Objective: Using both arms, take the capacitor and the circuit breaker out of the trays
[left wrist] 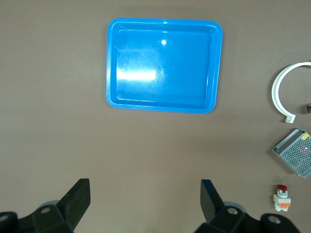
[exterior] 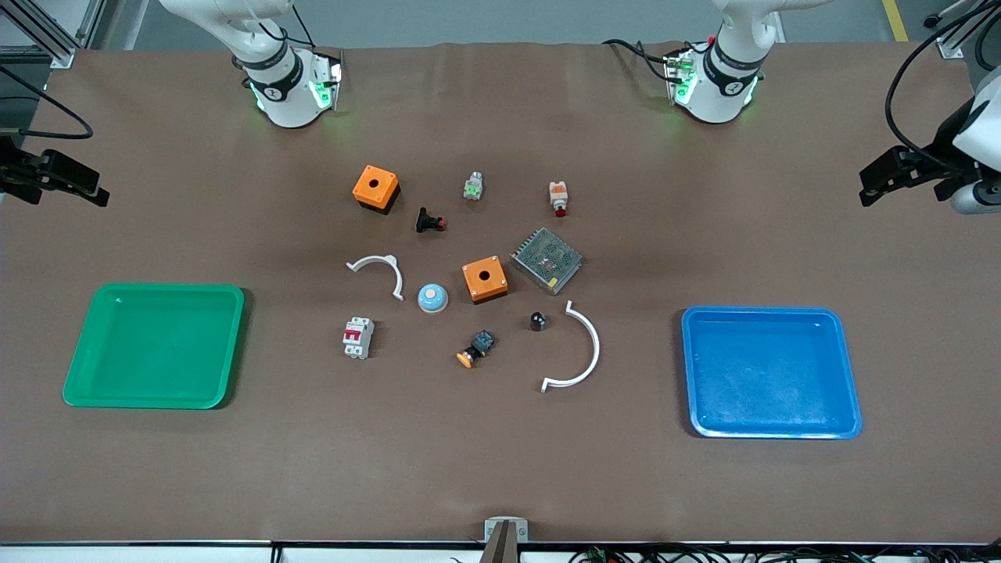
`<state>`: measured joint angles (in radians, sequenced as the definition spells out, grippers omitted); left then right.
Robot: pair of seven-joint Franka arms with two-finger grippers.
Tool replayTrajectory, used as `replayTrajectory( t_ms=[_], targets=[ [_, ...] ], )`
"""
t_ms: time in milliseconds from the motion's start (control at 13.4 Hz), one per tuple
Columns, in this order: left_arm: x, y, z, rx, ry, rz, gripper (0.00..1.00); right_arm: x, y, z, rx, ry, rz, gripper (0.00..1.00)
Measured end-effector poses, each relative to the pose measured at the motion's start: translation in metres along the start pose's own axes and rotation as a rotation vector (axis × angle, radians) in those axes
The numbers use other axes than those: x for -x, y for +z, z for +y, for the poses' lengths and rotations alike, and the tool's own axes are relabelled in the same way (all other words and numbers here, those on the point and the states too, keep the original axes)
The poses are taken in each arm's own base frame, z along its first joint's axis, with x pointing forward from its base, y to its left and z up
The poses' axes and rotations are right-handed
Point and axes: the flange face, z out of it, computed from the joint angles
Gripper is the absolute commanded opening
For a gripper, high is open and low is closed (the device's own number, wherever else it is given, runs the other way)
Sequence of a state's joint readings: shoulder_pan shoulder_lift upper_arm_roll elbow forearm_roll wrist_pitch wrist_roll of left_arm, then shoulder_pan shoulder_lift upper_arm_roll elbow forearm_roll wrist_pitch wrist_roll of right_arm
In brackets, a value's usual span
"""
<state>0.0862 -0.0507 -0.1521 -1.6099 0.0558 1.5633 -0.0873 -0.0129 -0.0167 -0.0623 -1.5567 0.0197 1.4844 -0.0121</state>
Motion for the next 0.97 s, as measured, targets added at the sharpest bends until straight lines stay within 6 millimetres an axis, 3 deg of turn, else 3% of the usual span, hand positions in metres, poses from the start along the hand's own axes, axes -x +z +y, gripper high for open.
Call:
replayTrajectory(
  t_ms=[298,967],
  targets=[
    [0.002,0.0,0.019,0.048,0.017,-0.009,1.0,0.0,-0.001,0.0,0.0,-0.001,0.017,1.0],
    [0.007,-0.006,0.014,0.054,0.007,-0.018,1.0,0.006,0.001,-0.001,-0.002,-0.002,0.032,1.0]
  ],
)
